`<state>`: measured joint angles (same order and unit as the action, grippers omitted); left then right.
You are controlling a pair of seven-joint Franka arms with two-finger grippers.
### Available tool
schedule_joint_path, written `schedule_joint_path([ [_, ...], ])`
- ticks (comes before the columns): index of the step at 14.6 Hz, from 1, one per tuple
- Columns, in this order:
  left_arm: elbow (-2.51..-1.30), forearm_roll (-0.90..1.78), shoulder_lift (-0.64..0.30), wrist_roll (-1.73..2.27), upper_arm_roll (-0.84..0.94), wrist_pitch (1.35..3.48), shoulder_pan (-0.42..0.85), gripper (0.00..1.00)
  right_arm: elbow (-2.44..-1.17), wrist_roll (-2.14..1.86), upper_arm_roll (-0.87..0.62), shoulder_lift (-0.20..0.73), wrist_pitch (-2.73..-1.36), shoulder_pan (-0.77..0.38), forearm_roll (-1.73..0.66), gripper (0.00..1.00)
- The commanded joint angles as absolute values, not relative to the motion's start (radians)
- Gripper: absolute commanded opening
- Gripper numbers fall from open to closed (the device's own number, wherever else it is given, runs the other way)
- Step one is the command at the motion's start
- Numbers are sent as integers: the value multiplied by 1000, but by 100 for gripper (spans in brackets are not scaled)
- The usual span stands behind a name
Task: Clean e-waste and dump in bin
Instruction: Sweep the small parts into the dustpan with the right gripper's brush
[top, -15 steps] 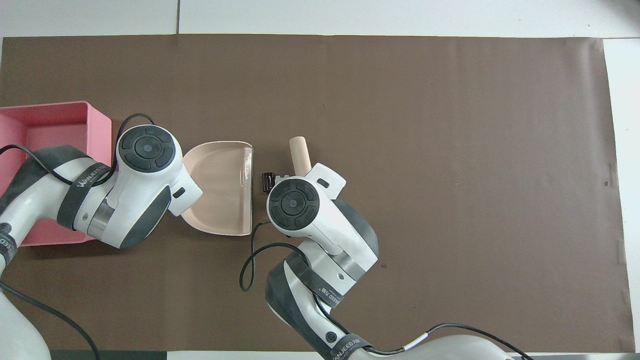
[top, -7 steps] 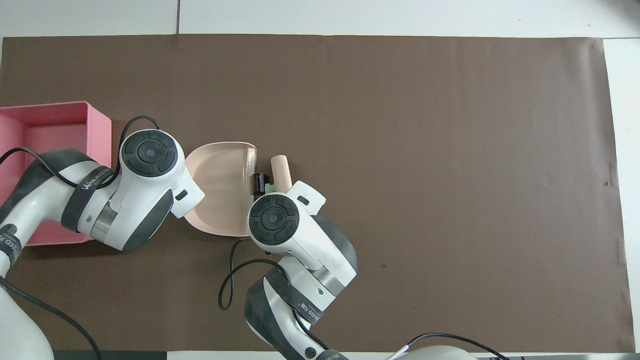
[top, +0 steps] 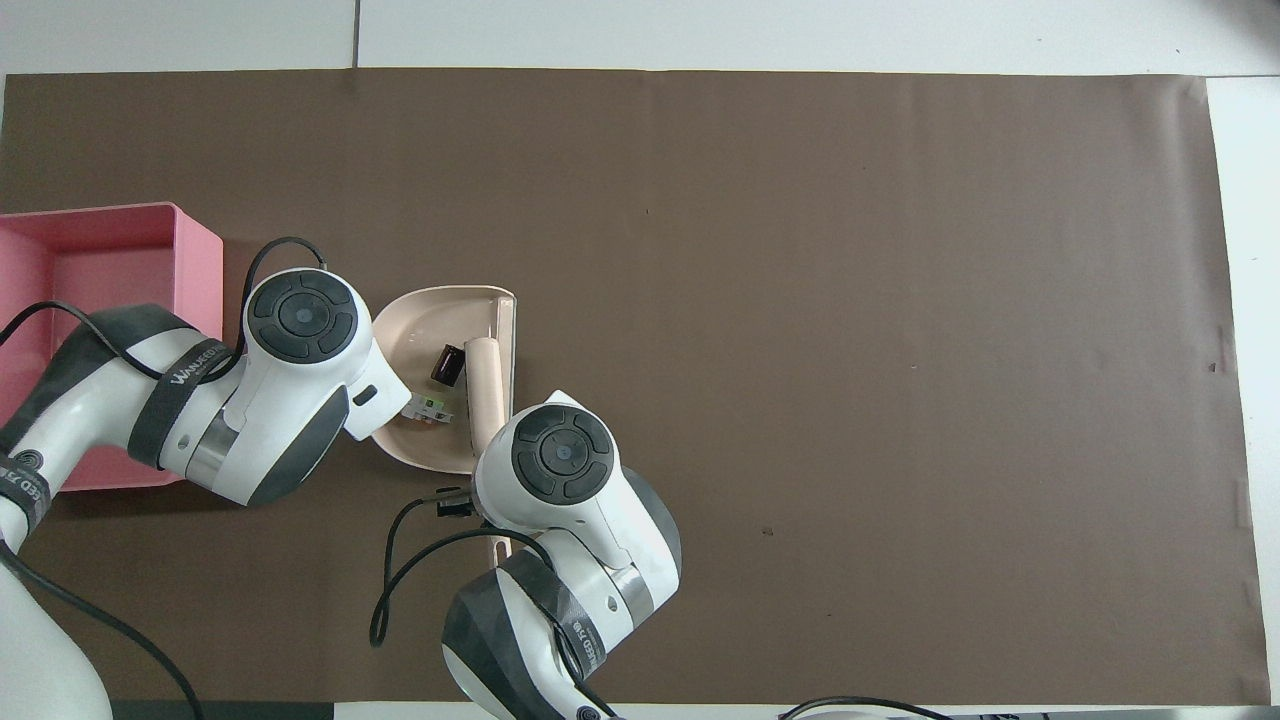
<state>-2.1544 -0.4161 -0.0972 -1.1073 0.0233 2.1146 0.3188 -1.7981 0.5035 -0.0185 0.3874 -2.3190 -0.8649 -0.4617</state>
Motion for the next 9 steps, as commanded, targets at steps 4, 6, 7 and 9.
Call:
schedule_joint_path([
  [4, -2172, -428, -95, -1115, 20, 2193, 313, 0, -1759, 483, -21, 411, -2353, -867, -494, 0],
  [6, -2172, -426, -95, -1123, 21, 2209, 304, 0, -1759, 485, -21, 411, -2344, -868, -492, 0],
  [7, -2174, -420, -95, -1124, 21, 2215, 299, 0, -1759, 488, -21, 408, -2336, -870, -486, 0],
  [9, -2174, -391, -95, -1161, 21, 2235, 269, 0, -1775, 503, -12, 373, -2298, -871, -471, 0],
])
